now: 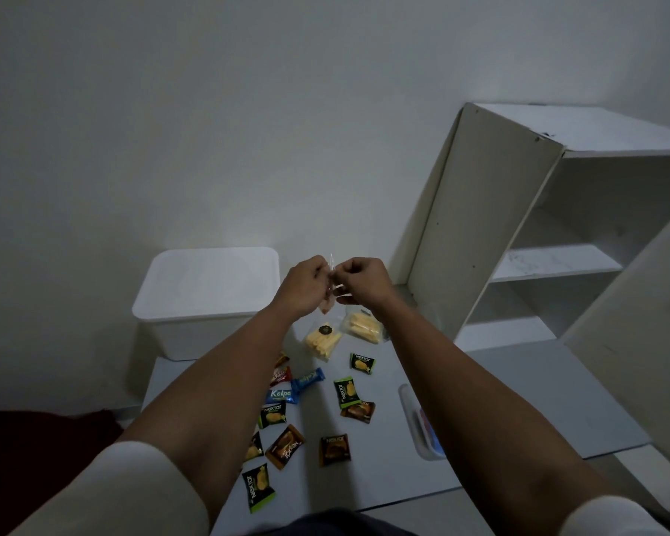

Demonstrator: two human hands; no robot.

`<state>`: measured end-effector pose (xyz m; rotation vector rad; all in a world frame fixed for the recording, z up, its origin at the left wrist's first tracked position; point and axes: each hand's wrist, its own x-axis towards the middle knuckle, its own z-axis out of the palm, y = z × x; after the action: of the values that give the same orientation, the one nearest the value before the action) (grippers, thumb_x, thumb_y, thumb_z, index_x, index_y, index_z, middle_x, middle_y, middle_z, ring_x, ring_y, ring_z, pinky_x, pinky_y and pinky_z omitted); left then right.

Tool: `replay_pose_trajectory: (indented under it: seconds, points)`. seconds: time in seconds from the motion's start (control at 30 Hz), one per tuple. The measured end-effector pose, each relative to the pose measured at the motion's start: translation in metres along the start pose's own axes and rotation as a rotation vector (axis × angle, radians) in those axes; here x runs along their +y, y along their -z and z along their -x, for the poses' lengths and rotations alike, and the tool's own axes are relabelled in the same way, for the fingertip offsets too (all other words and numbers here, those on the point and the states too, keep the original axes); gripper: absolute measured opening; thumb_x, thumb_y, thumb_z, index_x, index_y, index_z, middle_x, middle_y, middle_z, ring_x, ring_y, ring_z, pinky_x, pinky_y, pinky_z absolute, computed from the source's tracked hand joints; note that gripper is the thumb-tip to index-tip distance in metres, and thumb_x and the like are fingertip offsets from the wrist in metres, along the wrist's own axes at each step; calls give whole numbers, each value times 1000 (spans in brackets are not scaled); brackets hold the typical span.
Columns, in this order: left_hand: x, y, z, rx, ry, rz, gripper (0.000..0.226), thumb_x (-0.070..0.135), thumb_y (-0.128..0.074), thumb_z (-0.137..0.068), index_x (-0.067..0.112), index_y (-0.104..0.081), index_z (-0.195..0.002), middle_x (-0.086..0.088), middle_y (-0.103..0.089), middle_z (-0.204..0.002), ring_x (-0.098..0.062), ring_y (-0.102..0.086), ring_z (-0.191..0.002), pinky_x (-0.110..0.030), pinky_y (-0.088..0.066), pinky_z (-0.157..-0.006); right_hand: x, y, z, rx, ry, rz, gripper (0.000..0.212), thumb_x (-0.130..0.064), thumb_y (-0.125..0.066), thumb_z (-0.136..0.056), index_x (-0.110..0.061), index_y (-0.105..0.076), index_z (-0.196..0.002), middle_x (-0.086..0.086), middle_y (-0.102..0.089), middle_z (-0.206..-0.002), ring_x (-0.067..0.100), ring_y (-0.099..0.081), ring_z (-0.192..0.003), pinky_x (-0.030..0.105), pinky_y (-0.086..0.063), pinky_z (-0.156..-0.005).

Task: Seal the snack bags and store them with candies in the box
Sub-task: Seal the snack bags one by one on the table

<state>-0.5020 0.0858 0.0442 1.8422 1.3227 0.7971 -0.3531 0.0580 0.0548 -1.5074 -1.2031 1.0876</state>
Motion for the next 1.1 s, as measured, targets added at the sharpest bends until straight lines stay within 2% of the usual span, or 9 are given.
replay_pose_trajectory:
  seconds: [0.2, 0.3, 0.37, 0.47, 0.6, 0.7, 0.83, 0.97, 1.1]
  points:
    - [-4, 4, -1, -57, -14, 68, 28, 17, -40, -103, 15, -59, -82, -3, -73, -74, -22, -71, -74, -52, -59, -83, -3, -3, -6, 38, 76, 111, 18, -9, -62, -99, 7, -69, -94, 11, -68, -78, 17, -66, -64, 27, -55, -56]
    - [-3, 7, 0, 29, 3, 36, 23, 17, -41, -97, 17, -62, -86, -1, -72, -81, -23, -70, -79, -50, -58, -82, -5, -1, -7, -28, 79, 129, 15, -7, -59, -100, 4, -69, -96, 8, -65, -76, 16, -62, -65, 27, -54, -59]
    - [-4, 11, -1, 142, 25, 27, 22, 14, -44, -94, 24, -59, -107, 2, -66, -100, -22, -65, -93, -45, -56, -84, -11, 4, -6, -104, 68, 127, 13, -8, -60, -99, -2, -71, -94, 6, -65, -77, 15, -61, -69, 27, -53, -64]
    - [-5, 16, -4, 138, 65, 120, 54, 10, -53, -91, 32, -46, -140, 6, -52, -129, -16, -50, -118, -36, -46, -96, -22, 17, -6, -222, 50, 116, 11, -13, -63, -93, -13, -72, -87, 9, -71, -88, 16, -64, -81, 30, -52, -71]
    - [-5, 15, -10, 24, 94, 209, 16, 20, -61, -96, 17, -72, -108, 1, -71, -112, -17, -64, -107, -27, -48, -85, -29, 34, -11, -227, 45, 50, 10, -16, -64, -92, -10, -73, -90, 12, -75, -92, 24, -72, -88, 42, -55, -80]
    - [-7, 7, -15, 63, 70, 348, 17, 19, -59, -99, 15, -71, -87, 0, -77, -98, -14, -69, -98, -27, -49, -81, -23, 45, -14, -140, 3, -79, 20, -27, -66, -96, -9, -73, -102, 10, -76, -98, 26, -76, -94, 49, -57, -91]
    - [-10, -9, -25, 117, 157, 514, 16, 19, -59, -100, 7, -70, -97, -2, -78, -96, -13, -73, -97, -30, -55, -84, 4, 51, -19, -109, -32, -94, 42, -47, -74, -88, -18, -69, -118, 2, -77, -109, 22, -74, -105, 47, -56, -93]
    - [-19, -26, -38, 151, 248, 681, 13, 17, -60, -101, 8, -69, -101, -8, -77, -102, -19, -72, -102, -38, -59, -90, 40, 40, -33, -67, -92, -50, 30, -26, -75, -91, -21, -69, -119, 7, -72, -116, 23, -68, -110, 47, -56, -90]
    - [-45, -45, -56, 205, 306, 647, 12, 19, -61, -99, 11, -70, -101, -6, -77, -101, -19, -73, -100, -37, -60, -90, 71, 27, -55, -70, -183, -160, 6, -12, -66, -97, -12, -70, -101, 12, -69, -108, 28, -69, -102, 36, -61, -68]
